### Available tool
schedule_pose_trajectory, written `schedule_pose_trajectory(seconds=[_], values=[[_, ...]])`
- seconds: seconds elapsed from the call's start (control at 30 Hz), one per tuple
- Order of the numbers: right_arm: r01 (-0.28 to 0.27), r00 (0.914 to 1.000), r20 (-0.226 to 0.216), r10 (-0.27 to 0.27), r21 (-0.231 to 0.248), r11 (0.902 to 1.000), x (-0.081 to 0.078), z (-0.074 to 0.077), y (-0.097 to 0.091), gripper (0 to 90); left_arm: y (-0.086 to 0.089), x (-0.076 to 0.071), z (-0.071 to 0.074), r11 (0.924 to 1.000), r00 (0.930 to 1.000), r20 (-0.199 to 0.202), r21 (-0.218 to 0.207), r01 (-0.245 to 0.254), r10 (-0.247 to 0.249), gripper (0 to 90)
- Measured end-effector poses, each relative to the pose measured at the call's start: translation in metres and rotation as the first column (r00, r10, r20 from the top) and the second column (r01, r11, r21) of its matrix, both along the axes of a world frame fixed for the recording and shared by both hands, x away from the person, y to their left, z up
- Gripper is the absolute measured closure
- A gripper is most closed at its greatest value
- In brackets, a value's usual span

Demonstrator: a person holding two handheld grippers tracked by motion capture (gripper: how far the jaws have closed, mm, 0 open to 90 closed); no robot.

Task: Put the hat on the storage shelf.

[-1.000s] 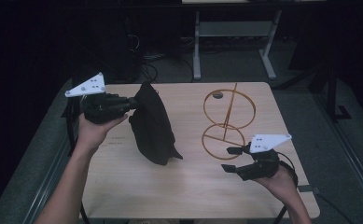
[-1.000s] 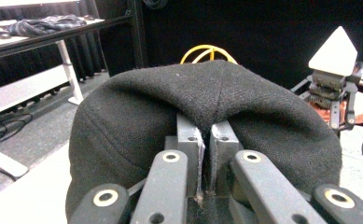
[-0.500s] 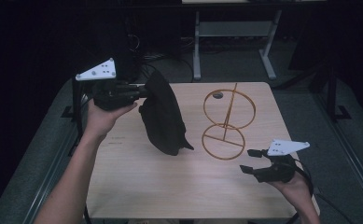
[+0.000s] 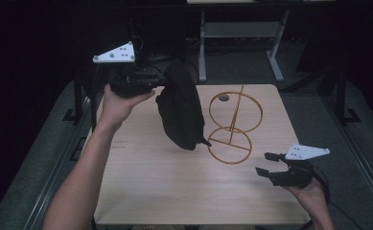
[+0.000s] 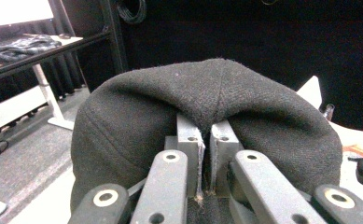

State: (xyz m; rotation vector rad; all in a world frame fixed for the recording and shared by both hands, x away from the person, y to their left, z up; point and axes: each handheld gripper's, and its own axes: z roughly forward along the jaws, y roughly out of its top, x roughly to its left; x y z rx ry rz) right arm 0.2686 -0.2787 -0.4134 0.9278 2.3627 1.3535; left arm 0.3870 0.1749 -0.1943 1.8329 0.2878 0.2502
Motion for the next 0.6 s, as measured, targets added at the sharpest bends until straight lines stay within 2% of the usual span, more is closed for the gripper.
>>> schedule_pose_trajectory(seconds=[0.1,0.17,0.37,0.53,0.6], values=[[0.010,1.0000,0.001,-0.010,0.004,0.9999,-0.002,0.001,-0.002,32.5,-0.006,0.004,0.004,0.9999,0.9999,0.000,0.002,0.010,-0.010,85.7],[0.022,0.9997,0.008,-0.022,0.013,0.9997,-0.002,0.001,-0.006,32.3,-0.016,0.010,0.011,0.9997,0.9998,-0.003,0.016,0.019,-0.019,85.7],[0.033,0.9993,0.016,-0.034,0.030,0.9990,-0.003,0.003,-0.011,31.7,-0.034,0.018,0.023,0.9983,0.9991,0.014,0.043,0.039,-0.040,85.7],[0.047,0.9986,0.020,-0.048,0.044,0.9979,-0.004,0.004,-0.017,31.7,-0.059,0.028,0.034,0.9967,0.9984,0.013,0.060,0.055,-0.056,85.7],[0.050,0.9984,0.022,-0.052,0.052,0.9974,-0.004,0.005,-0.019,31.7,-0.069,0.031,0.036,0.9948,0.9978,0.012,0.079,0.064,-0.065,85.7]])
